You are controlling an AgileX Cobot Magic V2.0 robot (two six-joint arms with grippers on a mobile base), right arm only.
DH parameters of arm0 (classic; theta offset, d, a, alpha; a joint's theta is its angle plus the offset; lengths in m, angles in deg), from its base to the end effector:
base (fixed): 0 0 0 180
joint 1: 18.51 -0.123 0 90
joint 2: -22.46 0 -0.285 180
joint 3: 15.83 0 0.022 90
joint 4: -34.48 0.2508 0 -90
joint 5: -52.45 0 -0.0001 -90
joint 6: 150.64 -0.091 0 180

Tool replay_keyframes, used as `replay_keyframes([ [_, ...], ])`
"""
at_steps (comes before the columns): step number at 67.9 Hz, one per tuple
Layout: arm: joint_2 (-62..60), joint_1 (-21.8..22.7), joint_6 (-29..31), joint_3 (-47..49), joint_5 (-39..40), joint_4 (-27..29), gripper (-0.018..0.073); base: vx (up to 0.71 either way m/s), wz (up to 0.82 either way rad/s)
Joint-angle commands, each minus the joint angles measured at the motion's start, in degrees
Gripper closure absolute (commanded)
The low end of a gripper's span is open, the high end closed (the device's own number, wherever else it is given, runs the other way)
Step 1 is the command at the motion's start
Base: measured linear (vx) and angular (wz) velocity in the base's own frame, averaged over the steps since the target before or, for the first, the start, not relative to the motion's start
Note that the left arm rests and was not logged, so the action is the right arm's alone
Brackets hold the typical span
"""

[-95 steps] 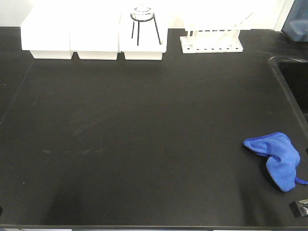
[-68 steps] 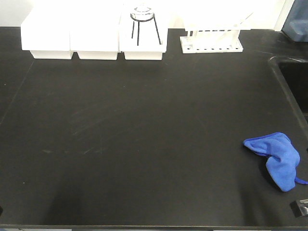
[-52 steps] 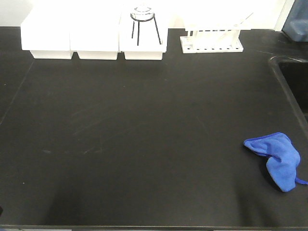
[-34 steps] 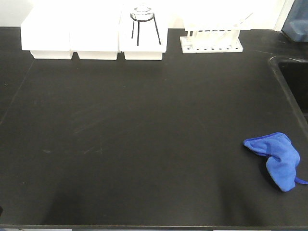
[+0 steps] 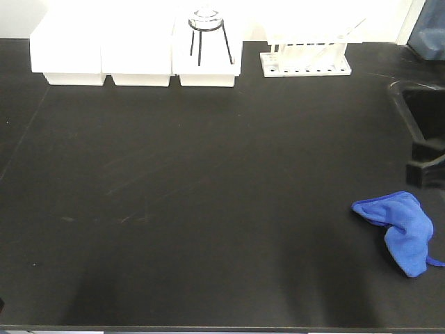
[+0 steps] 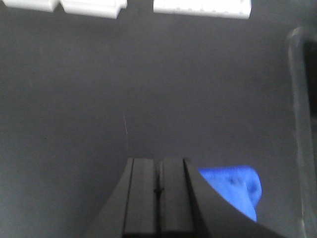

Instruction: Wipe right workspace with blue cloth

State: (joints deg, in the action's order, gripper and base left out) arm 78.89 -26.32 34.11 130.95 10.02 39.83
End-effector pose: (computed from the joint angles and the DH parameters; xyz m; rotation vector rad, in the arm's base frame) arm 0.1583 0.0275 0.3232 -0.2052 2.2959 0.1353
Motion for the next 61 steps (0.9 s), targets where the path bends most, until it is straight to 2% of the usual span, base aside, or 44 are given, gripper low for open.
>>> replay_keyframes([
  [1, 1.1, 0.3, 1.3, 2.1, 0.5, -1.7, 0.0486, 0.0, 0.0],
  [9, 2.5, 0.3, 1.1, 2.1, -2.4, -5.7, 0.0341, 0.0, 0.0],
  [19, 2.9, 0.3, -0.1, 2.1, -3.2, -8.8, 0.0089, 0.0, 0.0],
  [28, 3.0, 0.3, -4.8, 1.7, -3.6, -11.7, -0.0066, 0.0, 0.0],
  [34, 4.4, 0.3, -11.1, 1.7, -5.3, -16.2, -0.0088, 0.0, 0.0],
  [41, 7.3, 0.3, -15.1, 1.7, -6.2, -20.7, -0.0078, 0.0, 0.0],
  [61, 22.9, 0.3, -16.8, 1.7, -4.4, -22.0, -0.0036, 0.0, 0.0],
])
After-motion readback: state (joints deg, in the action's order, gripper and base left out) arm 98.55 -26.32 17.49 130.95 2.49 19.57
